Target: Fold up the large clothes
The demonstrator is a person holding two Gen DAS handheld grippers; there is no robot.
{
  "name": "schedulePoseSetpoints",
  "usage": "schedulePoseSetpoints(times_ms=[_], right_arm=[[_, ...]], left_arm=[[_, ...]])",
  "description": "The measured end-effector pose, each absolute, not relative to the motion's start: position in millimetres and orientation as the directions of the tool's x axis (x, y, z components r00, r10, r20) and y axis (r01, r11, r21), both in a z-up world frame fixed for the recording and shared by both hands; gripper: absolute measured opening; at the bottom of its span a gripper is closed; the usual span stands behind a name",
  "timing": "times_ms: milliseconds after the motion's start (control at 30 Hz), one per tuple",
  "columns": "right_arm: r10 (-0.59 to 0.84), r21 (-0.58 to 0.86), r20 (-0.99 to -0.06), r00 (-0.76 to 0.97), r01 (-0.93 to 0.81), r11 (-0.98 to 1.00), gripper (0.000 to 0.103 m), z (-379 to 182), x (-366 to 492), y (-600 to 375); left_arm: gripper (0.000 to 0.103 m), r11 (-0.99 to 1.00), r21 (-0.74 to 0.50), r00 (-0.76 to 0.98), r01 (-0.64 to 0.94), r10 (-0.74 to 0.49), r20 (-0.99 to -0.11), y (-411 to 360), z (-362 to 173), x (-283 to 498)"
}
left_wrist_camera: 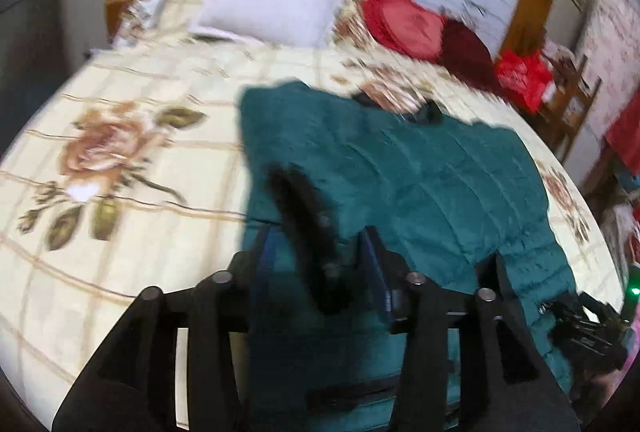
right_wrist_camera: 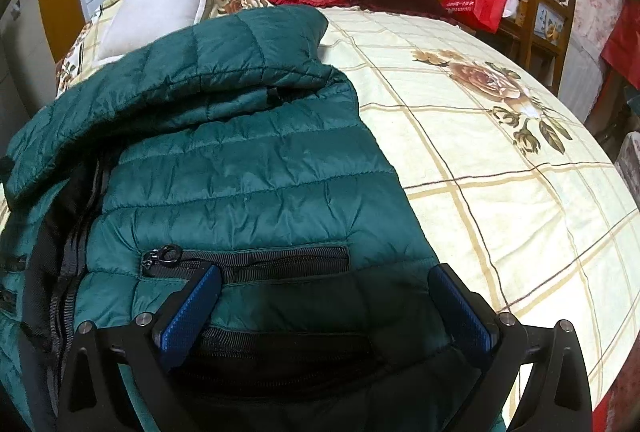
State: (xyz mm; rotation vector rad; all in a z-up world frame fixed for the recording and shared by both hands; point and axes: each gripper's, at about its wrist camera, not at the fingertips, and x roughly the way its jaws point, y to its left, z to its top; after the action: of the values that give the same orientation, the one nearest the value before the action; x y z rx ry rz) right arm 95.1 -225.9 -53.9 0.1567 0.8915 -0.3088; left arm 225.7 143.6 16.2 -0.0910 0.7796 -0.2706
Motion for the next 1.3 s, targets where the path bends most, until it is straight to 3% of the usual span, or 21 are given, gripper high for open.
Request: schedulePoseSetpoints(times_ms=[133, 233, 300, 333, 367, 433, 633, 767, 833, 900, 1067, 1133, 1200, 1300], right_arm=[[-0.227, 0.026, -0.704, 0.673, 0.344, 0.939, 0.100, -31.6, 84.0, -226.2], [-0.236, 0.076, -0.585, 0.776, 0.343, 0.936, 0.098, -6.4, 73.8, -227.4], [-0.191, 0.162, -0.546, 0.816, 0.326, 0.931, 0.071, 7.2, 80.4, -237.9], [-0.165, 0.188, -0.543, 0.823, 0.311, 0.931, 0.052, 11.7, 87.3, -241.7], [-0.163, 0.194, -0.552, 0.818, 0.316, 0.929, 0.044, 16.9, 98.1, -246.9], [-0.173, 0.174, -0.551, 0.816, 0.316, 0.933, 0.044, 30.0, 123.2, -253.0], [-0.028, 0.123, -0.584, 0.811, 0.123, 0.985, 0.039, 43.1, 204.8, -242.4], [0.008, 0.053, -0.686, 0.728, 0.040, 0.998, 0.036, 9.6, 252.0, -231.2], [-0.050, -0.022, -0.753, 0.656, 0.050, 0.998, 0.036, -18.3, 265.8, -234.0], [-0.029, -0.001, -0.782, 0.623, 0.046, 0.999, 0.036, -40.3, 267.4, -245.9], [0.059, 0.100, -0.806, 0.589, 0.038, 0.994, 0.036, -35.0, 265.5, -262.3], [0.090, 0.147, -0.780, 0.619, 0.040, 0.988, 0.036, -16.0, 265.5, -269.5], [0.076, 0.196, -0.693, 0.717, 0.085, 0.977, 0.036, 13.2, 263.6, -281.9], [-0.047, 0.193, -0.637, 0.770, 0.218, 0.957, 0.036, 43.0, 287.7, -293.0]], left_arm=[[0.044, 0.973, -0.135, 0.751, 0.184, -0.228, -0.619, 133.0, 33.2, 214.7], [0.044, 0.960, -0.153, 0.748, 0.233, -0.278, -0.603, 110.6, 41.9, 215.8], [0.044, 0.953, -0.168, 0.753, 0.252, -0.303, -0.584, 94.0, 45.7, 218.6], [0.044, 0.946, -0.184, 0.748, 0.267, -0.324, -0.580, 87.9, 45.9, 221.1], [0.044, 0.944, -0.190, 0.742, 0.269, -0.329, -0.584, 82.2, 44.9, 225.3], [0.044, 0.966, -0.142, 0.751, 0.216, -0.257, -0.608, 70.6, 38.2, 236.0], [0.044, 0.988, -0.066, 0.729, 0.139, -0.147, -0.668, 63.3, 0.8, 263.3], [0.044, 0.992, -0.048, 0.687, 0.118, -0.117, -0.717, 71.2, -31.4, 274.7], [0.044, 0.990, -0.055, 0.673, 0.131, -0.130, -0.728, 71.3, -38.5, 274.1], [0.044, 0.989, -0.045, 0.670, 0.138, -0.127, -0.731, 68.7, -41.4, 271.1], [0.044, 0.989, -0.056, 0.671, 0.134, -0.132, -0.730, 68.2, -43.3, 268.1], [0.044, 0.989, -0.063, 0.671, 0.132, -0.136, -0.728, 68.7, -43.0, 268.7], [0.044, 0.989, -0.073, 0.673, 0.128, -0.140, -0.726, 69.6, -42.8, 268.8], [0.044, 0.988, -0.090, 0.672, 0.125, -0.151, -0.725, 71.4, -42.8, 270.5]])
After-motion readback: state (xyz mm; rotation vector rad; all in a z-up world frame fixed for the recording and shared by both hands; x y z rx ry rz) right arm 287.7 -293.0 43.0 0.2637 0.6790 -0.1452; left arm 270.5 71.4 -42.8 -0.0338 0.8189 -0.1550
